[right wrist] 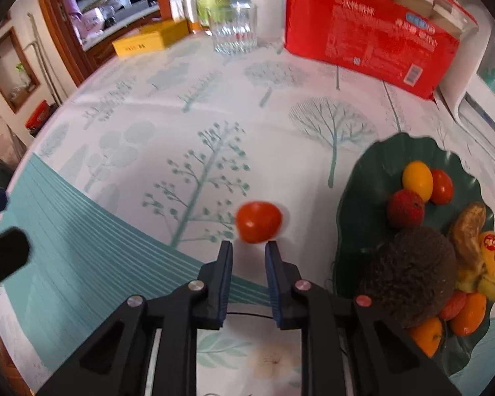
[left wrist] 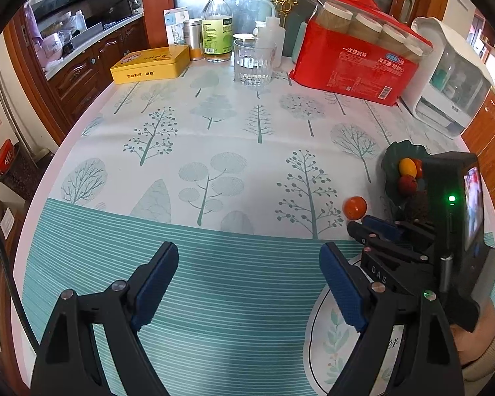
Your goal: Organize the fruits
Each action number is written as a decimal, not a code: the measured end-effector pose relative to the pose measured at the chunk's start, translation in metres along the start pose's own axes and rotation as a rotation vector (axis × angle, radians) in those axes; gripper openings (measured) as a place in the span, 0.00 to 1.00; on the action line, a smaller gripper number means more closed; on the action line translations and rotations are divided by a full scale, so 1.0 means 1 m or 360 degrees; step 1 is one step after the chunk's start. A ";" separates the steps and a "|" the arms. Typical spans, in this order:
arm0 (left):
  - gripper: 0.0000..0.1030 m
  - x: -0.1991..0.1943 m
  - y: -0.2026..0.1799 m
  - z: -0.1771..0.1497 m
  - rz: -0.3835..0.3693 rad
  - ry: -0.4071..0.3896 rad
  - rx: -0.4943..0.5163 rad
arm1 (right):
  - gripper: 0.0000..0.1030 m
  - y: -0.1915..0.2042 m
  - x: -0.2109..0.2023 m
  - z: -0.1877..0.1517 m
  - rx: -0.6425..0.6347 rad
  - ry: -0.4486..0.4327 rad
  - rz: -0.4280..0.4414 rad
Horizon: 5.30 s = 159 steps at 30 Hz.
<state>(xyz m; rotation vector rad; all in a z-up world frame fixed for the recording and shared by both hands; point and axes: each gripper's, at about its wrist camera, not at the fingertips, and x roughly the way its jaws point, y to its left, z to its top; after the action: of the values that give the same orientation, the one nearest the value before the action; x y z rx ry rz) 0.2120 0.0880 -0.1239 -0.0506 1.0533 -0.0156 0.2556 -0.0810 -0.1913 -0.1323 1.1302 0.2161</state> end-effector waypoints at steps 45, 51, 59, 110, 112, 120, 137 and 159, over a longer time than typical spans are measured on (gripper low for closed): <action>0.84 0.009 0.005 -0.003 0.0016 0.0069 0.0022 | 0.29 -0.016 0.000 0.013 0.0141 -0.0104 0.0156; 0.84 0.007 -0.011 0.002 -0.0016 0.0053 0.0074 | 0.29 -0.027 -0.033 0.002 0.0206 -0.0170 0.0191; 0.84 -0.001 -0.052 0.013 -0.0104 0.0017 0.0188 | 0.29 -0.061 -0.095 -0.033 0.0307 -0.0267 0.0185; 0.99 0.031 -0.180 0.080 -0.0092 0.0017 0.0324 | 0.36 -0.182 -0.104 0.006 0.0516 -0.0193 0.0008; 0.99 0.025 -0.179 0.078 -0.0100 0.0007 0.0327 | 0.36 -0.179 -0.111 0.003 0.0522 -0.0206 0.0005; 0.99 -0.006 -0.170 0.061 -0.0130 -0.0030 0.0349 | 0.36 -0.162 -0.138 -0.015 0.0525 -0.0256 -0.0041; 0.99 -0.072 -0.123 -0.028 -0.0159 -0.0016 0.0381 | 0.46 -0.092 -0.187 -0.101 0.0597 -0.0275 -0.0053; 0.99 -0.194 -0.088 -0.094 -0.0126 -0.0142 0.0255 | 0.58 -0.019 -0.295 -0.170 0.0618 -0.0322 -0.0075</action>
<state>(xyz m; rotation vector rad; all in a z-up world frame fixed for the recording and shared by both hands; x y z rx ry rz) 0.0356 0.0045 0.0030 0.0515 0.9574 -0.1678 -0.0106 -0.1666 0.0046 0.2034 0.9475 -0.0343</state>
